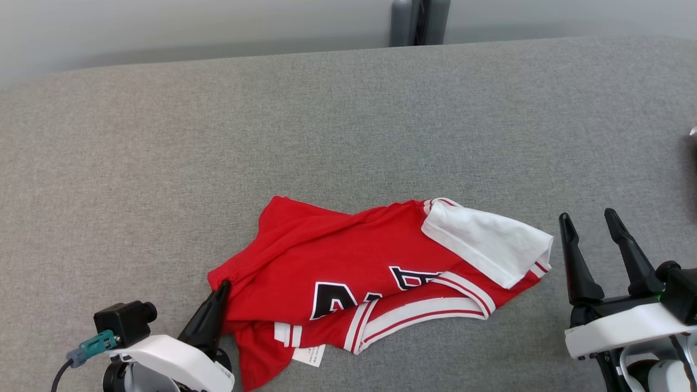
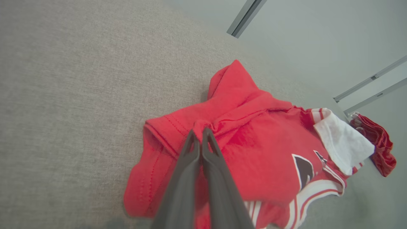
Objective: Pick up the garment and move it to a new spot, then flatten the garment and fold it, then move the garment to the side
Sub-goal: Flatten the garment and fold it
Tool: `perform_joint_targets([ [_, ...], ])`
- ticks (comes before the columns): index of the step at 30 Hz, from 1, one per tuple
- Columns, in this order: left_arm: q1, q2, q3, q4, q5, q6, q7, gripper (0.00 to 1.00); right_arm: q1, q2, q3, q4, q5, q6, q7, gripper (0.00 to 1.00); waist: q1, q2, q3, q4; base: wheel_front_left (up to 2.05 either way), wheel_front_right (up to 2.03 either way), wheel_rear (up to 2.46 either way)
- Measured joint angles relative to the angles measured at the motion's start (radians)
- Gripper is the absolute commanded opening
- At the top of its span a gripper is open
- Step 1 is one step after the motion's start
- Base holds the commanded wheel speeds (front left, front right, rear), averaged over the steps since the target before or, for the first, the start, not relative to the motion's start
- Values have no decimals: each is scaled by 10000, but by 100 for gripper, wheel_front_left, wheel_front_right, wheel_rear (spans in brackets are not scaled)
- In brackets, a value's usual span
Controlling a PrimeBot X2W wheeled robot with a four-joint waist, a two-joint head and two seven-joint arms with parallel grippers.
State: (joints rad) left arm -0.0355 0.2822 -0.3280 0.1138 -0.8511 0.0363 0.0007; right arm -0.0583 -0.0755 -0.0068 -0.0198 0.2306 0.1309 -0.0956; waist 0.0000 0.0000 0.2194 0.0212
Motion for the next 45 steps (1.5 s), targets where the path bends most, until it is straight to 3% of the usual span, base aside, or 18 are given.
perform_joint_targets([
  [1,30,-23,-29,-33,-2,17,0,75,-24,-8,6,-2,0,0,40,100,0,0,-21,15,0,0,0],
  [2,43,-44,-13,-69,4,71,-25,100,-52,-17,6,-4,6,0,50,100,1,0,-48,24,0,0,0],
  [14,49,167,593,-782,1398,882,-2071,100,-52,-190,-462,-73,54,0,132,100,0,0,-737,28,0,0,0],
  [23,156,499,982,-1515,2991,1776,-2523,100,207,-307,-188,-15,-217,0,282,100,0,0,-1477,69,0,0,0],
  [34,1556,851,963,-1762,3432,1937,-2550,100,1039,-276,188,362,-203,0,439,100,0,0,-2355,140,0,0,0],
  [45,1546,865,825,-1764,3256,1933,-2109,100,1068,-274,151,391,-199,0,529,100,0,0,-2310,298,0,0,0],
])
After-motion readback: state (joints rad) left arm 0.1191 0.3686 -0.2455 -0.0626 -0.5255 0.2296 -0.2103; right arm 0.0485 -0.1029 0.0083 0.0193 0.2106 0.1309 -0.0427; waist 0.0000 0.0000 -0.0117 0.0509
